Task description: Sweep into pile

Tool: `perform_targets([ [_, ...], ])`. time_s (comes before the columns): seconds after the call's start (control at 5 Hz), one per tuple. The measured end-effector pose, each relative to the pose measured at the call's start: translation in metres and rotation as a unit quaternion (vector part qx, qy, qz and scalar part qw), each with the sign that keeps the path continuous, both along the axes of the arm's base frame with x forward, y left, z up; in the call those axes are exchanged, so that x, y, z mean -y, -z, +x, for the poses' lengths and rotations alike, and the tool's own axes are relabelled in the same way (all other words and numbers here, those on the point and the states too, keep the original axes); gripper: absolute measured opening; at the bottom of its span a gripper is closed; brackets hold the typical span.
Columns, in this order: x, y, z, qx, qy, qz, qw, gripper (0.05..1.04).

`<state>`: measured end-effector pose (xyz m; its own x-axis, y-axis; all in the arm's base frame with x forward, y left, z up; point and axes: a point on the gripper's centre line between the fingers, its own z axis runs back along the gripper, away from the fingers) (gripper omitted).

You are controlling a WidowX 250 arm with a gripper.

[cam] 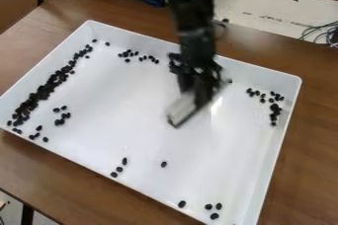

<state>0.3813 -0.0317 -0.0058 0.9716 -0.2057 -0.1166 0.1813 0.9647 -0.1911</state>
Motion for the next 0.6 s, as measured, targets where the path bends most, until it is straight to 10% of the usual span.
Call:
perform_targets([
  [0.6, -0.117, 0.002, -0.013, -0.008, -0.144, -0.019, 0.9894, 0.343],
])
